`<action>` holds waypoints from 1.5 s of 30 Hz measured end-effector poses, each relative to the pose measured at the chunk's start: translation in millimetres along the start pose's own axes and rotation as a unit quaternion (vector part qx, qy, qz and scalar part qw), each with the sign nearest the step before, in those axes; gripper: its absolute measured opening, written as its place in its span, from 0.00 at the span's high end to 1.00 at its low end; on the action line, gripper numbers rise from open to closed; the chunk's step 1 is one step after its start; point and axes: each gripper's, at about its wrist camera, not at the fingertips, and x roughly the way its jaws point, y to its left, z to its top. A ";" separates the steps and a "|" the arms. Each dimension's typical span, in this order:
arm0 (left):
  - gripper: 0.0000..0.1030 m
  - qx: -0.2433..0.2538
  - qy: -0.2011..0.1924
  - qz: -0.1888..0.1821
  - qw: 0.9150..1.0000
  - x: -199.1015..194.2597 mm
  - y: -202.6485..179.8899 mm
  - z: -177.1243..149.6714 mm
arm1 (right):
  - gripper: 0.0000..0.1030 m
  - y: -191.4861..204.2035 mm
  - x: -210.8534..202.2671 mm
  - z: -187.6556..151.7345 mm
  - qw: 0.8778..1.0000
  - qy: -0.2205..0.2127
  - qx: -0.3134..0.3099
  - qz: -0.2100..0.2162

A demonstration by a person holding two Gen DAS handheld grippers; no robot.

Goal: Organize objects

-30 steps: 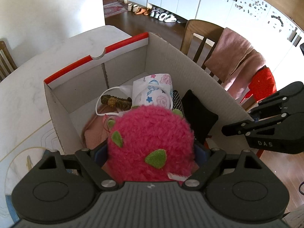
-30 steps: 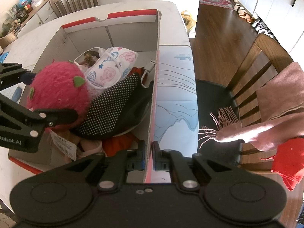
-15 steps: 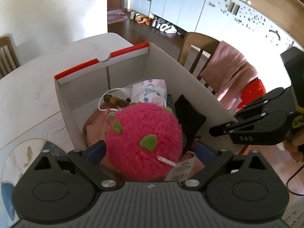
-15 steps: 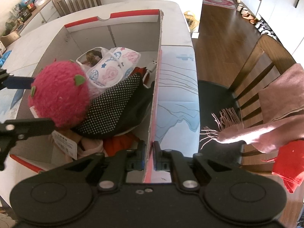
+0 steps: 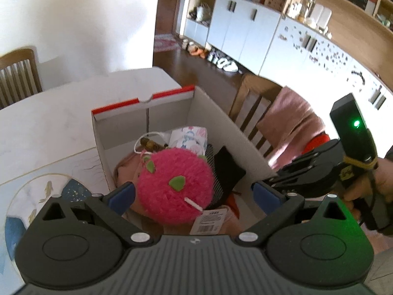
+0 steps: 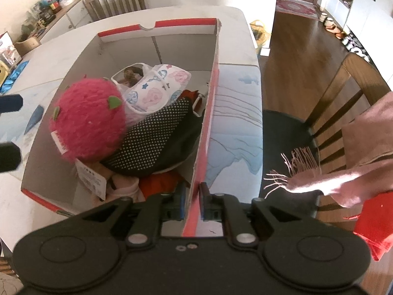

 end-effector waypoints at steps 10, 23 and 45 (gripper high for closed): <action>0.00 -0.030 -0.055 0.008 0.998 -24.1 -0.6 -6.4 | 0.87 2.0 -29.2 -9.1 0.999 -0.053 -0.005 -0.005; 0.00 -0.022 -0.082 0.002 0.996 -41.3 21.6 -32.7 | 0.71 36.9 -73.8 -41.8 0.987 -0.160 0.023 -0.006; 0.00 0.010 -0.115 -0.018 0.993 -77.8 40.0 -63.6 | 0.05 92.0 -119.6 -83.0 0.958 -0.283 0.040 0.013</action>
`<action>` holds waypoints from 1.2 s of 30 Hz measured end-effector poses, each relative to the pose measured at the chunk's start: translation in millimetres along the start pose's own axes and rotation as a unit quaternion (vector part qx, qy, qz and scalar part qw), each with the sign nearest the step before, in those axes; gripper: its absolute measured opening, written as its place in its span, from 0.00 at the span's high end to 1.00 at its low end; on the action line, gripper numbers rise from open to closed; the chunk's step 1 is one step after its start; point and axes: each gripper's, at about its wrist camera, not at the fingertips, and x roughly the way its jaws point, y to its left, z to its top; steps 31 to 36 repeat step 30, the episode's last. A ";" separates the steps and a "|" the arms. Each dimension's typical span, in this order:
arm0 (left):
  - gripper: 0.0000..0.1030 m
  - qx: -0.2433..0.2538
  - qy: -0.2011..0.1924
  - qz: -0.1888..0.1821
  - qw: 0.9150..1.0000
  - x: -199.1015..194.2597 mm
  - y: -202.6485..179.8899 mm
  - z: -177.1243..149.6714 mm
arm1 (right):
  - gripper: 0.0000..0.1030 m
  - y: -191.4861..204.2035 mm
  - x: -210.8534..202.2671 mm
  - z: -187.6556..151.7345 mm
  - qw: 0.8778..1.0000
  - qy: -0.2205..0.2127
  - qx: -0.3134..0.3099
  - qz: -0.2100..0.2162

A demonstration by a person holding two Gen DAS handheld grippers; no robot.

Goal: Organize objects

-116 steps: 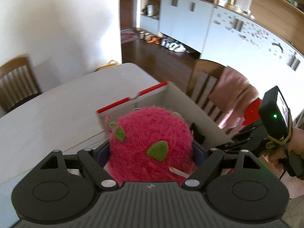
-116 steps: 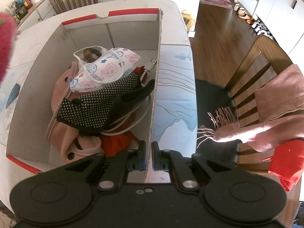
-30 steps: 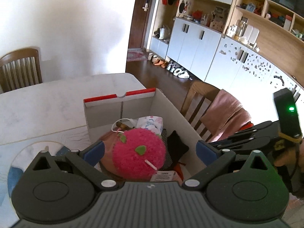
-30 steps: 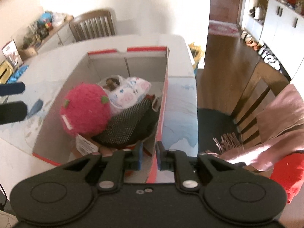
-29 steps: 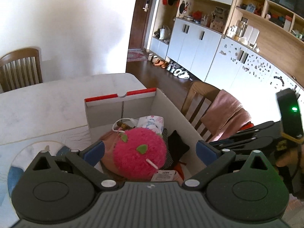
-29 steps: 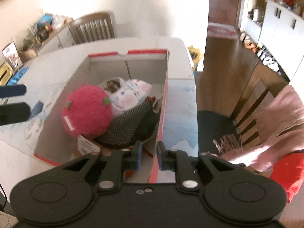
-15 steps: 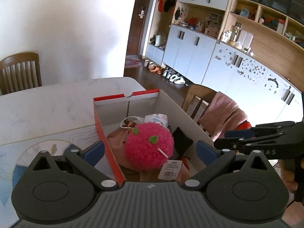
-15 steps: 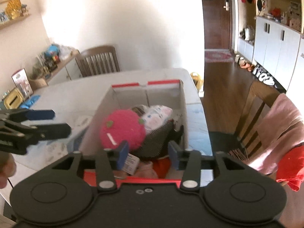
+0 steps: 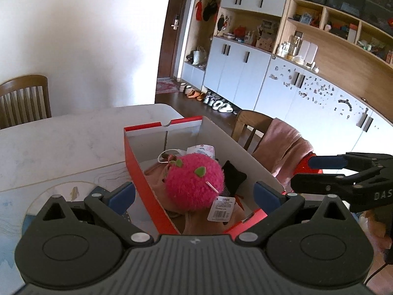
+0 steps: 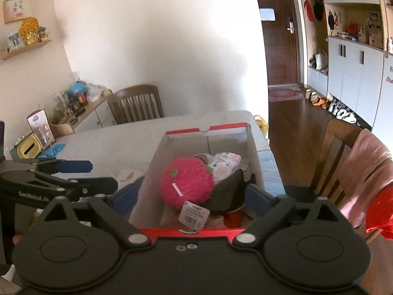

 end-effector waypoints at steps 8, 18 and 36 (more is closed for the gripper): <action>0.00 0.011 -0.004 0.009 1.000 -7.4 1.6 -7.1 | 0.01 11.6 -8.3 -5.5 1.000 -0.020 -0.007 0.006; 0.00 0.009 -0.005 0.001 1.000 -10.6 1.6 -16.9 | 0.01 14.8 -11.8 -11.1 1.000 -0.011 -0.001 -0.001; 0.00 0.000 0.003 0.009 1.000 -10.6 3.6 -20.5 | 0.01 13.9 -16.1 -18.3 1.000 -0.012 0.000 -0.010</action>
